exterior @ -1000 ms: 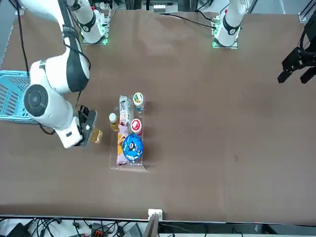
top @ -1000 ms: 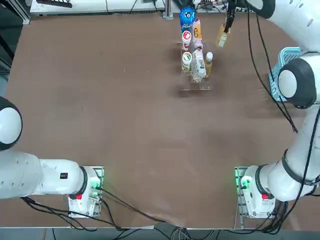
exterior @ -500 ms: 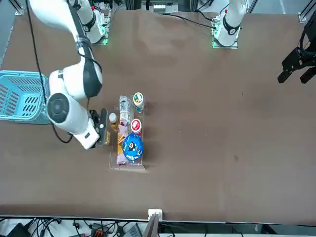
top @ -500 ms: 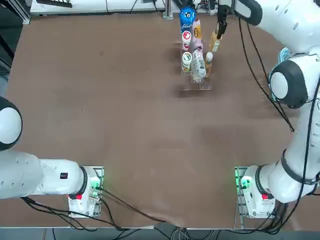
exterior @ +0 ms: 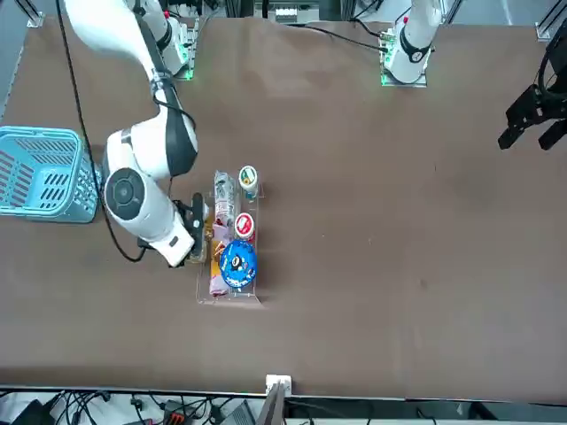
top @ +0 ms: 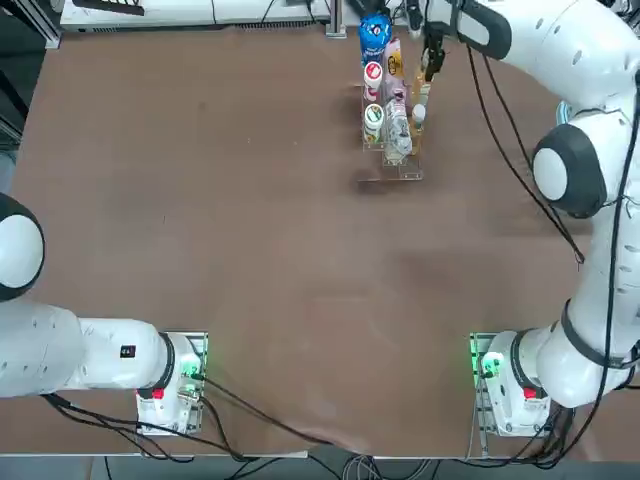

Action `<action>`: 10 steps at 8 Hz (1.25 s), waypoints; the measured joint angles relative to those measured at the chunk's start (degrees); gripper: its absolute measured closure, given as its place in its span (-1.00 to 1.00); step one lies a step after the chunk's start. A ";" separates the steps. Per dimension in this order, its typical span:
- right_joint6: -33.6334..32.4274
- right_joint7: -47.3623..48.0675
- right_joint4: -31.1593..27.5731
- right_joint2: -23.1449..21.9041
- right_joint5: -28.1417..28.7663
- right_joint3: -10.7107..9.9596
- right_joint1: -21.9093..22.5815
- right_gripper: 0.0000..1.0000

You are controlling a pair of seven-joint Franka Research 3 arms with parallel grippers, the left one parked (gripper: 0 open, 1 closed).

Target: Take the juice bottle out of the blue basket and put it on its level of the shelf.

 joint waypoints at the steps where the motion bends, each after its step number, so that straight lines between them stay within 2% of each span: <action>1: 0.79 -0.50 0.01 0.50 -0.01 -0.03 0.00 -0.09; 7: 3.92 -2.29 0.01 4.08 -0.02 -0.11 -0.02 -0.09; 10: 4.22 -1.57 0.23 4.47 0.28 -0.13 -0.02 -0.09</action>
